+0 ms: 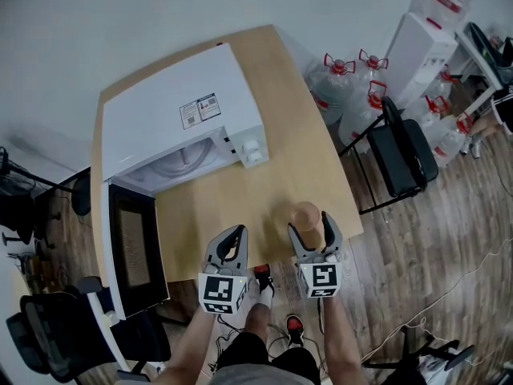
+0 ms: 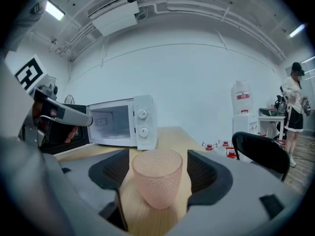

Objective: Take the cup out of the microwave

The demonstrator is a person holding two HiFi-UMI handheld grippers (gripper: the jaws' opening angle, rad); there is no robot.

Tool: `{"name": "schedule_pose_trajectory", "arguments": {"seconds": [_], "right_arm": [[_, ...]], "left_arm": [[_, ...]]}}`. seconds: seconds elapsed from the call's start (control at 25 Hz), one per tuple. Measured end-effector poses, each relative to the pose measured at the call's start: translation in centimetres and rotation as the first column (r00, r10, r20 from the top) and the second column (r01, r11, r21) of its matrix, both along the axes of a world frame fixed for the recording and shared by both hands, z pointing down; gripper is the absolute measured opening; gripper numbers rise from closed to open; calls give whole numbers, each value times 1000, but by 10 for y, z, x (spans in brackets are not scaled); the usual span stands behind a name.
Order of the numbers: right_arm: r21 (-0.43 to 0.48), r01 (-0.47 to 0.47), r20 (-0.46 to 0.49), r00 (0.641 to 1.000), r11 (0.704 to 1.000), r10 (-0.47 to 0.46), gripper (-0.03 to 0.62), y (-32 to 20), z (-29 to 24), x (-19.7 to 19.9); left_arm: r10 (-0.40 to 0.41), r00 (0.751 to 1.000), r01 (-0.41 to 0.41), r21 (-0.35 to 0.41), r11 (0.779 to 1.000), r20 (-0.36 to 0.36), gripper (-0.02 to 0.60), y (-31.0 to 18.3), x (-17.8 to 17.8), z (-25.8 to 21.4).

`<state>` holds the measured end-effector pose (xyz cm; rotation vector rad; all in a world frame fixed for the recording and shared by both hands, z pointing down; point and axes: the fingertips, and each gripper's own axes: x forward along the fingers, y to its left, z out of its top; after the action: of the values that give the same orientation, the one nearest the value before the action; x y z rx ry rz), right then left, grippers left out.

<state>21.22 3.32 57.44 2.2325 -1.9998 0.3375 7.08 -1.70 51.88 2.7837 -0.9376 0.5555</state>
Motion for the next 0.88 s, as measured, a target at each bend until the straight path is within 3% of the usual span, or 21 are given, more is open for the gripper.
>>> {"name": "schedule_pose_trajectory", "arguments": {"seconds": [0.36, 0.72, 0.88], "right_arm": [[69, 75, -42, 996, 995, -72, 351, 11, -77, -16], [152, 160, -54, 987, 975, -153, 350, 25, -148, -56], [154, 188, -67, 981, 970, -180, 271, 33, -159, -76]], "left_arm": [[-39, 998, 43, 74, 996, -52, 21, 19, -18, -53], [-119, 989, 131, 149, 980, -85, 21, 41, -62, -102], [-162, 981, 178, 170, 969, -104, 21, 52, -87, -116]]}}
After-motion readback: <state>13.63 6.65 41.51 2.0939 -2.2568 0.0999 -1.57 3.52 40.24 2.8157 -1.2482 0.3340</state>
